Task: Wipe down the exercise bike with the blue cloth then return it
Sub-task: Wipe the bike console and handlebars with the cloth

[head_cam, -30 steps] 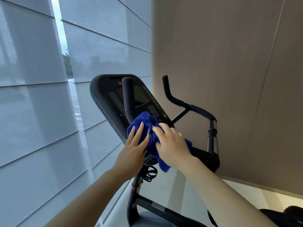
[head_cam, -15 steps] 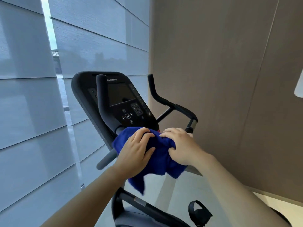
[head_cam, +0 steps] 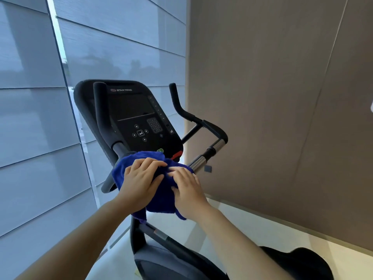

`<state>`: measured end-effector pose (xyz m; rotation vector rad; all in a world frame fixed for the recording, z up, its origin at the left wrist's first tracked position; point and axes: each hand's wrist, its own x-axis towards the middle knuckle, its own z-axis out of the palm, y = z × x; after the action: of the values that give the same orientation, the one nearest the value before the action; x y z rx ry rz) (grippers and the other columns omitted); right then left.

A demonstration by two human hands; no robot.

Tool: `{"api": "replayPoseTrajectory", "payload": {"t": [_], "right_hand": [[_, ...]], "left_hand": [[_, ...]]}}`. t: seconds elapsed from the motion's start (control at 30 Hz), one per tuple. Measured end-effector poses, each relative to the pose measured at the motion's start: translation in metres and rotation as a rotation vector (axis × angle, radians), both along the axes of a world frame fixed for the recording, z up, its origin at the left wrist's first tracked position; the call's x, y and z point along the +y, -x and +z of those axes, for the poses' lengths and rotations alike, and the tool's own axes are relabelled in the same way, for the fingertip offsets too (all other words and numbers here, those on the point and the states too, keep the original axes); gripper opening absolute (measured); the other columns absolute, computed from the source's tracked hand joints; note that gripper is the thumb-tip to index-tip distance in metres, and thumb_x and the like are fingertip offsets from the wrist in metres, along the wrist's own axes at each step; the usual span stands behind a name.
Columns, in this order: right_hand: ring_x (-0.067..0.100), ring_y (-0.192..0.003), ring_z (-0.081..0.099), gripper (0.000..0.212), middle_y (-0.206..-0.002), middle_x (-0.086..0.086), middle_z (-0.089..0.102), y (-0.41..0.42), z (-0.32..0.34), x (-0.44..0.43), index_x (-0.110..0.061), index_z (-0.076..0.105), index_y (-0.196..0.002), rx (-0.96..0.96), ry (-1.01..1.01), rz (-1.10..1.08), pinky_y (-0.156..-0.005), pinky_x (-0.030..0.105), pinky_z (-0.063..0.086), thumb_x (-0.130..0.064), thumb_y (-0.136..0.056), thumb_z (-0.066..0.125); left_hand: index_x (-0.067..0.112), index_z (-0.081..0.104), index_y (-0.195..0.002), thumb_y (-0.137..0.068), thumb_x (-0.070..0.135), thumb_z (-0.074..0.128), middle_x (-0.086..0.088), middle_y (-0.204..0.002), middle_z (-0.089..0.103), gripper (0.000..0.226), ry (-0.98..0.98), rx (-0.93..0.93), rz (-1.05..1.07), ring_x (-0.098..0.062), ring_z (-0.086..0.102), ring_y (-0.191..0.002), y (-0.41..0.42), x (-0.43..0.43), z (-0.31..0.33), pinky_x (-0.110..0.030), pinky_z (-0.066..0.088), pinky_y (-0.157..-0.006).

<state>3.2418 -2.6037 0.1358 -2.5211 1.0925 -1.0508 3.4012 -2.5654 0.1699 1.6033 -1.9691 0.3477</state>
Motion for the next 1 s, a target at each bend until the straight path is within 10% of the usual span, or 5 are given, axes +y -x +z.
{"api": "replayPoseTrajectory", "payload": {"t": [0.3, 1.0], "right_hand": [[0.013, -0.13, 0.036, 0.033, -0.139, 0.0, 0.046, 0.012, -0.007, -0.022, -0.015, 0.05, -0.128, -0.078, 0.036, 0.104, -0.112, 0.037, 0.028, -0.015, -0.096, 0.043], [0.007, -0.111, 0.05, 0.034, -0.121, -0.009, 0.055, 0.057, -0.02, -0.008, -0.022, 0.06, -0.114, -0.241, -0.073, -0.098, -0.094, 0.018, 0.04, -0.016, -0.081, 0.067]], "left_hand": [[0.034, 0.043, -0.134, -0.081, 0.053, -0.002, 0.005, -0.138, 0.044, 0.072, -0.081, -0.241, 0.226, -0.023, 0.034, -0.125, 0.013, -0.018, 0.005, -0.041, 0.027, -0.098], [0.041, 0.052, -0.114, -0.091, 0.048, 0.042, 0.012, -0.117, 0.054, 0.026, -0.009, -0.297, -0.051, -0.019, 0.044, -0.105, 0.043, -0.034, 0.009, -0.031, 0.028, -0.073]]}}
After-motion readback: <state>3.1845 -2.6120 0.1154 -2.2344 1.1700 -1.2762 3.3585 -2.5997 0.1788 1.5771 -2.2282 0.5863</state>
